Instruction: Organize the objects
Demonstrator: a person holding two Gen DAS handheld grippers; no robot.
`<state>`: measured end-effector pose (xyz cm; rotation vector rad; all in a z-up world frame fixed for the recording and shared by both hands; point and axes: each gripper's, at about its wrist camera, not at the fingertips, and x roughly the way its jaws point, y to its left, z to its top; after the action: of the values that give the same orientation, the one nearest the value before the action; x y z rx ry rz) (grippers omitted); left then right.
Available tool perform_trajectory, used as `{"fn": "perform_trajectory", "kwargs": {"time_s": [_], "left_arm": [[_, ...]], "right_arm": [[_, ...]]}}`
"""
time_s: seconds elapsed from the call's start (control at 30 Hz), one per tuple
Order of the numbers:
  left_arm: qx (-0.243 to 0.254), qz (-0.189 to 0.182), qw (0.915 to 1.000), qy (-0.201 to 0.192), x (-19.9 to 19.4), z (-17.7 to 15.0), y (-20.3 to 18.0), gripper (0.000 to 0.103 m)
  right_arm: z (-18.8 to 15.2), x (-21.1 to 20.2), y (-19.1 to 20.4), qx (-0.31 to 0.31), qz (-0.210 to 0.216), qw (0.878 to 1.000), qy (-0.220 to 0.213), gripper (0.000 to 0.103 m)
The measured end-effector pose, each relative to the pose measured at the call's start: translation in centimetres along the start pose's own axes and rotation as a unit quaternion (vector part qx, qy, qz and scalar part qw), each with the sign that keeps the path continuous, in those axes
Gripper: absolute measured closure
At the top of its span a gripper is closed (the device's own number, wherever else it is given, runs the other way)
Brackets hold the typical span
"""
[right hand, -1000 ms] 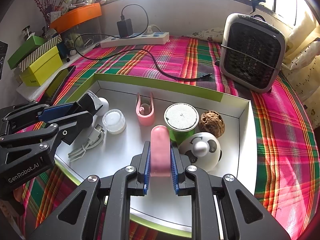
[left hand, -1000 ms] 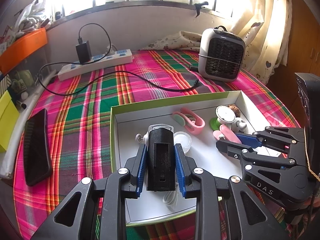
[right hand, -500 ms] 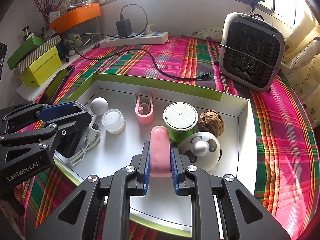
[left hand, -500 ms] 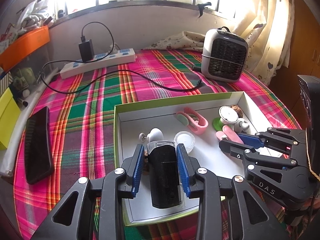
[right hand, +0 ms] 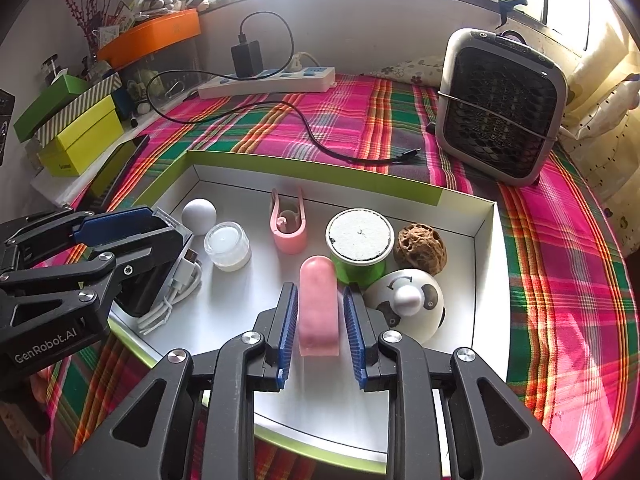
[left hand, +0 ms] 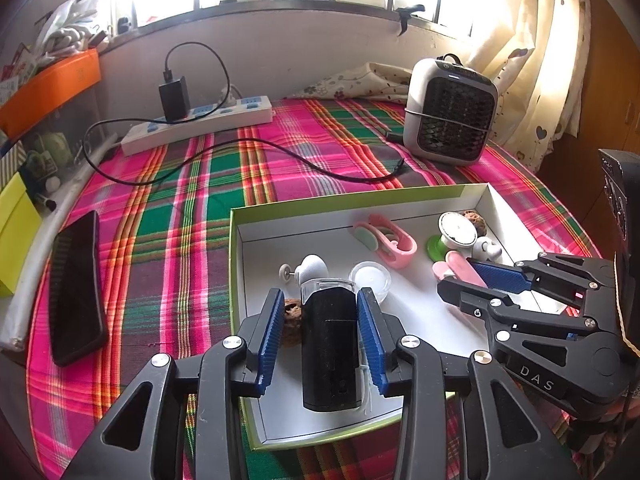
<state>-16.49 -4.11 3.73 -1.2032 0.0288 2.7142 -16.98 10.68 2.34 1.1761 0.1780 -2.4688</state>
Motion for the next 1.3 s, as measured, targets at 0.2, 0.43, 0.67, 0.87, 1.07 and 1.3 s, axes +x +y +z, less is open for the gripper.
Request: {"fn": "perform_trajectory", "kwargs": {"time_s": [0.2, 0.43, 0.67, 0.87, 1.07, 1.3], "left_arm": [[0.001, 0.002, 1.0, -0.002, -0.2, 0.0, 0.0, 0.066], [0.0, 0.002, 1.0, -0.002, -0.4, -0.1, -0.1, 0.065], [0.0, 0.003, 1.0, -0.002, -0.7, -0.2, -0.3, 0.065], [0.002, 0.006, 1.0, -0.006, -1.7, -0.7, -0.7, 0.065], [0.0, 0.022, 0.9996, -0.016, -3.3, -1.7, -1.3, 0.065], [-0.009, 0.03, 0.9993, -0.02, -4.9, -3.1, -1.9, 0.065]], "right_arm": [[0.0, -0.3, 0.0, 0.002, 0.001, 1.0, -0.004, 0.064], [-0.1, -0.7, 0.2, 0.003, -0.001, 1.0, -0.008, 0.064], [-0.3, -1.1, 0.1, 0.007, -0.004, 1.0, -0.011, 0.064], [-0.6, -1.8, 0.2, 0.009, -0.005, 1.0, -0.017, 0.063], [-1.0, -3.2, 0.6, 0.012, -0.007, 0.999, -0.031, 0.062], [-2.2, -5.0, 0.7, 0.023, -0.01, 0.999, -0.042, 0.06]]}}
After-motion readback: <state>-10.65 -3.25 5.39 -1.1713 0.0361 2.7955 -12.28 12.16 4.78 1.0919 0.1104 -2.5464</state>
